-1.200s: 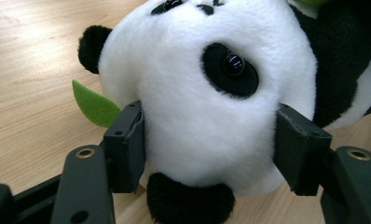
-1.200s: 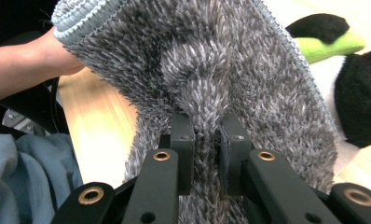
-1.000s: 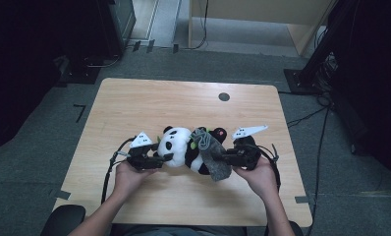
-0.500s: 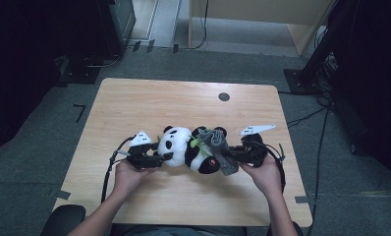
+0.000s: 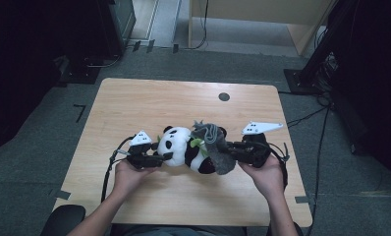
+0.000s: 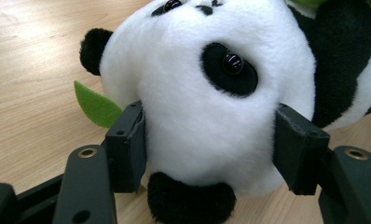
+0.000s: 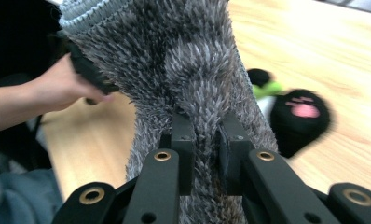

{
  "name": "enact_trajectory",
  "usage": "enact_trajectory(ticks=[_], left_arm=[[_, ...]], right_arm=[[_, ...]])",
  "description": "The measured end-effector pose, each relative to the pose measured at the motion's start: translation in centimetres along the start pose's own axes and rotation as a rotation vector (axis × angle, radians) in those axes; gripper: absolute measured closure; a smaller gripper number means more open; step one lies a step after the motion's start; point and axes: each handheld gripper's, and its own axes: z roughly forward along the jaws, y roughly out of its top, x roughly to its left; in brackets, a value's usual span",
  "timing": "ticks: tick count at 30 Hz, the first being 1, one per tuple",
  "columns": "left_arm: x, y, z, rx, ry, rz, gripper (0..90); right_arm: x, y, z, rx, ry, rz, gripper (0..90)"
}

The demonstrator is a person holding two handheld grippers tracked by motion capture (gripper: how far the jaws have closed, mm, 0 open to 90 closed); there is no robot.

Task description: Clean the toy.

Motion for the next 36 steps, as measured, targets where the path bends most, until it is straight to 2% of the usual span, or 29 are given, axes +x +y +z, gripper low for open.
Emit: enact_trajectory(ticks=[4, 7, 11, 14, 18, 28, 29, 32, 36], left_arm=[[0.0, 0.0, 0.0, 0.003, -0.001, 0.003, 36.0], [0.0, 0.0, 0.0, 0.005, -0.002, 0.011, 36.0], [0.0, 0.0, 0.0, 0.007, -0.002, 0.015, 36.0], [0.0, 0.0, 0.0, 0.007, -0.005, 0.013, 36.0], [0.0, 0.0, 0.0, 0.007, -0.005, 0.015, 35.9], [0.0, 0.0, 0.0, 0.008, 0.000, 0.004, 35.5], [0.0, 0.0, 0.0, 0.009, 0.001, 0.003, 35.6], [-0.3, 0.2, -0.1, 0.016, 0.009, -0.003, 36.3], [-0.6, 0.4, -0.3, 0.025, 0.017, -0.013, 38.0]], right_arm=[[1.1, -0.1, 2.0, 0.059, 0.050, -0.013, 80.3], [0.9, -0.8, 4.0, 0.119, 0.041, -0.012, 80.1], [0.4, -1.4, 4.8, 0.115, 0.031, -0.027, 80.1], [-0.3, -1.6, 4.4, 0.109, 0.011, -0.018, 80.0], [-1.3, -2.0, 3.8, 0.104, -0.006, 0.021, 79.9], [-3.0, -2.6, 2.7, 0.111, -0.082, 0.055, 80.4], [-3.0, -2.4, 2.3, 0.099, -0.081, 0.064, 80.5], [-2.2, -1.4, 0.8, 0.038, -0.069, 0.045, 80.6], [0.3, 0.4, 0.0, -0.036, -0.027, -0.003, 80.6]])
